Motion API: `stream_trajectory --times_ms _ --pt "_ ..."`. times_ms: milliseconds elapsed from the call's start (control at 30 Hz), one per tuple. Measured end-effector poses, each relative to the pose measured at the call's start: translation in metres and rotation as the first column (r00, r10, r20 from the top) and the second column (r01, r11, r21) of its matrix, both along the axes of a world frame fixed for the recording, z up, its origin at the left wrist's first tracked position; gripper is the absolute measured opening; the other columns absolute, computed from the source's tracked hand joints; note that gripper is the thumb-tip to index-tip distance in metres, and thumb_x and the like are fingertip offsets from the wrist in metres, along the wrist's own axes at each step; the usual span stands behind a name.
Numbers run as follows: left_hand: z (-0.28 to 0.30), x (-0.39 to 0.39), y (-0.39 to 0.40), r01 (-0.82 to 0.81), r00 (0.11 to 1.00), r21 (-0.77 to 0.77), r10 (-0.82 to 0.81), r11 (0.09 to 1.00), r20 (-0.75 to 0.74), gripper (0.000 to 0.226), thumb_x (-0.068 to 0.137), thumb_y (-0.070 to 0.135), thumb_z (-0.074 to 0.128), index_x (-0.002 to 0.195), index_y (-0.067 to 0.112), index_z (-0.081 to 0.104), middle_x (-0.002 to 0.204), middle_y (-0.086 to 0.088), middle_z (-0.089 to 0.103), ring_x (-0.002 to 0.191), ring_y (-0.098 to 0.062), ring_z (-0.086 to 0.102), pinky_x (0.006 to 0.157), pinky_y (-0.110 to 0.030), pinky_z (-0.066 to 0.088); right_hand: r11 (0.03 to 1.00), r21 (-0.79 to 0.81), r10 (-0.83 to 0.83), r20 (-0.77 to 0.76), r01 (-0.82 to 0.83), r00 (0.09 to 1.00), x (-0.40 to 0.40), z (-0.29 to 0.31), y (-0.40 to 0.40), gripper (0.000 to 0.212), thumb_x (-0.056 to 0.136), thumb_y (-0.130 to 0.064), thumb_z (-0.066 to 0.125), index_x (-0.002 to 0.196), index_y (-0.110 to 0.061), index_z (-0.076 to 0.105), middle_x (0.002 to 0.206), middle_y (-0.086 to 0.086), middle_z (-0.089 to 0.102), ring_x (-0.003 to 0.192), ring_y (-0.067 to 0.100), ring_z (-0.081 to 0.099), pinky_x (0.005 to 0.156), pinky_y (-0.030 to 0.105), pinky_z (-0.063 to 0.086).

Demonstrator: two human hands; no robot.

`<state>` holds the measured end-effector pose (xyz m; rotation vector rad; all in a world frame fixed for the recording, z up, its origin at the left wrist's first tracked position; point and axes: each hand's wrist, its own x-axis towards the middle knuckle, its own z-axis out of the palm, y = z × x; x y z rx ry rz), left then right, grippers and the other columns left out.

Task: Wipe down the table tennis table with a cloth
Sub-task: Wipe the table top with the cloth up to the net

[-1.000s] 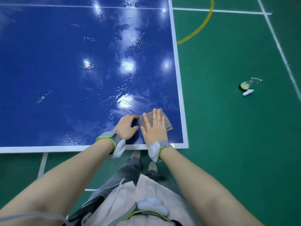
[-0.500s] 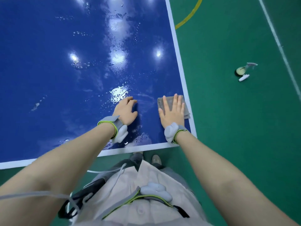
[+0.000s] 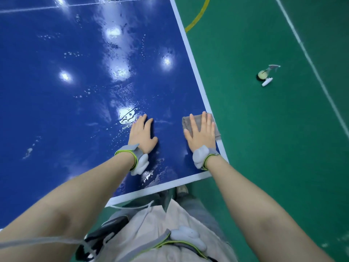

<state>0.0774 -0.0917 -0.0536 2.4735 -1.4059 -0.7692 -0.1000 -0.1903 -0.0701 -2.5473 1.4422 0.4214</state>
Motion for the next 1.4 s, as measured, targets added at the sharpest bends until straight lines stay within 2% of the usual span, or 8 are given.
stream_trajectory --times_ms 167,333,567,733,900,1100,1233,1400 --pt "-0.004 0.001 0.004 -0.008 0.999 -0.048 0.007 0.999 -0.033 0.067 0.087 0.022 0.054 0.145 0.010 0.024 0.155 -0.008 0.010 0.143 -0.024 0.005 0.116 -0.037 0.005 0.998 0.021 -0.057 0.012 0.056 0.998 0.032 -0.002 0.008 0.058 0.101 -0.049 0.018 0.151 -0.028 -0.001 0.157 0.019 -0.009 0.144 0.037 -0.011 0.116 0.046 -0.008" --pt "-0.007 0.004 0.007 0.020 1.000 -0.077 -0.021 0.997 -0.019 0.066 0.088 0.025 0.055 0.145 0.010 0.024 0.156 -0.008 0.010 0.144 -0.023 0.004 0.117 -0.036 0.004 0.996 0.020 0.091 0.041 -0.092 0.995 0.071 0.001 0.034 0.061 0.091 -0.046 0.020 0.143 -0.021 0.041 0.145 0.023 0.039 0.136 0.040 0.034 0.109 0.051 0.027" --pt "-0.008 0.003 0.008 0.021 0.999 -0.046 -0.023 0.999 -0.037 0.067 0.091 0.027 0.051 0.147 0.014 0.017 0.157 -0.004 0.002 0.144 -0.020 -0.003 0.116 -0.034 -0.004 0.997 0.004 0.083 0.000 -0.083 0.997 0.041 -0.001 -0.016 0.070 0.100 -0.048 0.023 0.151 -0.007 -0.001 0.159 0.014 -0.005 0.146 0.027 -0.008 0.117 0.039 -0.008" --pt "-0.005 0.004 0.008 0.027 0.999 -0.020 -0.028 0.999 -0.043 0.067 0.092 0.029 0.049 0.148 0.016 0.015 0.157 -0.003 0.000 0.144 -0.018 -0.005 0.115 -0.032 -0.005 0.998 -0.037 -0.059 -0.030 0.058 0.998 0.031 0.000 -0.061 0.060 0.103 -0.042 0.021 0.152 -0.015 -0.001 0.158 0.018 -0.010 0.146 0.031 -0.010 0.116 0.043 -0.008" --pt "-0.004 0.003 0.006 0.007 0.999 -0.001 -0.007 1.000 -0.045 0.066 0.093 0.029 0.049 0.148 0.016 0.014 0.157 -0.001 0.000 0.144 -0.017 -0.005 0.116 -0.032 -0.006 0.998 -0.029 0.060 -0.015 -0.060 0.998 0.064 -0.001 -0.044 0.061 0.102 -0.043 0.014 0.151 -0.012 -0.004 0.157 0.020 -0.008 0.146 0.033 -0.008 0.116 0.044 -0.007" --pt "-0.003 0.001 0.002 -0.035 0.998 0.000 0.035 0.999 -0.053 0.068 0.090 0.025 0.054 0.146 0.013 0.019 0.156 -0.004 0.006 0.145 -0.019 -0.002 0.115 -0.034 -0.005 0.956 0.107 0.277 -0.017 -0.274 0.961 0.093 0.001 -0.014 0.064 0.090 -0.044 0.018 0.138 -0.013 0.047 0.142 0.017 0.046 0.134 0.030 0.042 0.109 0.044 0.034" --pt "-0.002 0.002 0.000 -0.039 0.998 -0.014 0.038 0.999 -0.046 0.068 0.089 0.025 0.055 0.146 0.014 0.021 0.156 -0.003 0.008 0.144 -0.019 0.000 0.115 -0.033 -0.004 0.912 0.000 0.411 0.020 -0.411 0.912 0.079 -0.001 -0.048 0.061 0.097 -0.041 0.017 0.150 -0.012 0.022 0.156 0.018 0.017 0.145 0.031 0.014 0.117 0.043 0.008" --pt "0.000 0.000 0.000 -0.084 0.995 -0.023 0.083 0.996 -0.052 0.066 0.086 0.023 0.056 0.144 0.015 0.026 0.155 -0.002 0.012 0.144 -0.019 0.003 0.115 -0.032 -0.003 0.990 -0.058 0.133 0.029 -0.132 0.991 0.070 -0.004 -0.092 0.060 0.103 -0.039 0.021 0.152 -0.013 -0.002 0.158 0.018 -0.008 0.146 0.031 -0.009 0.117 0.042 -0.007"
